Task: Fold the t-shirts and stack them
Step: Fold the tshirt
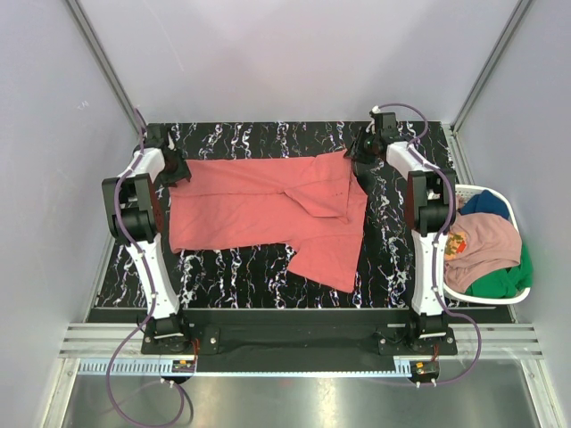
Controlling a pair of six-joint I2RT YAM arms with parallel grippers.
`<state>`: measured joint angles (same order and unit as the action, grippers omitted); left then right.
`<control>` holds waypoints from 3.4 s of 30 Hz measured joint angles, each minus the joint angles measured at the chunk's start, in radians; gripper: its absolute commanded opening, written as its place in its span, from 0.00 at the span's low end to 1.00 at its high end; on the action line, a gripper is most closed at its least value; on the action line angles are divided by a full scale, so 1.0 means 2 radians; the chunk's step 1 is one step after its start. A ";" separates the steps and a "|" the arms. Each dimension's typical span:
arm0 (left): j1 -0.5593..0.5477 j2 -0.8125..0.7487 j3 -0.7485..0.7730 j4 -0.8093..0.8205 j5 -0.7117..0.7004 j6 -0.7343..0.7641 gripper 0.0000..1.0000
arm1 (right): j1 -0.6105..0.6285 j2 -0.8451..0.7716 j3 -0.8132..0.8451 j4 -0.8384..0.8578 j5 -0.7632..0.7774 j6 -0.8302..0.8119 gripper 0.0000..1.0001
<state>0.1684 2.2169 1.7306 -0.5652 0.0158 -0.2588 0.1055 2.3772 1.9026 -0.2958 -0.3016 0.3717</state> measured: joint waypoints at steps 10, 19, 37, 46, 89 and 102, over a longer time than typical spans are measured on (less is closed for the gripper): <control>0.000 0.002 0.001 0.001 -0.003 0.000 0.53 | -0.003 0.028 0.038 0.012 0.008 0.007 0.00; 0.002 0.012 0.017 -0.006 -0.009 -0.001 0.50 | -0.010 0.037 0.057 0.046 0.028 0.019 0.00; 0.001 0.021 0.033 -0.016 -0.014 -0.023 0.57 | -0.017 0.053 0.060 0.075 0.082 0.114 0.00; 0.002 0.028 0.045 -0.018 -0.008 -0.043 0.58 | -0.017 0.054 0.046 0.084 0.110 0.158 0.00; -0.081 -0.359 -0.332 0.093 0.118 -0.109 0.60 | 0.217 -0.151 -0.114 -0.078 0.108 -0.178 0.04; -0.081 -0.375 -0.360 0.107 0.128 -0.105 0.60 | 0.249 -0.095 -0.102 -0.098 0.198 -0.218 0.12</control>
<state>0.0055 1.4666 1.0107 -0.3515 0.2714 -0.4686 0.6037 2.1876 1.6993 -0.4919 0.0944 -0.0647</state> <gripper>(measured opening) 0.602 0.109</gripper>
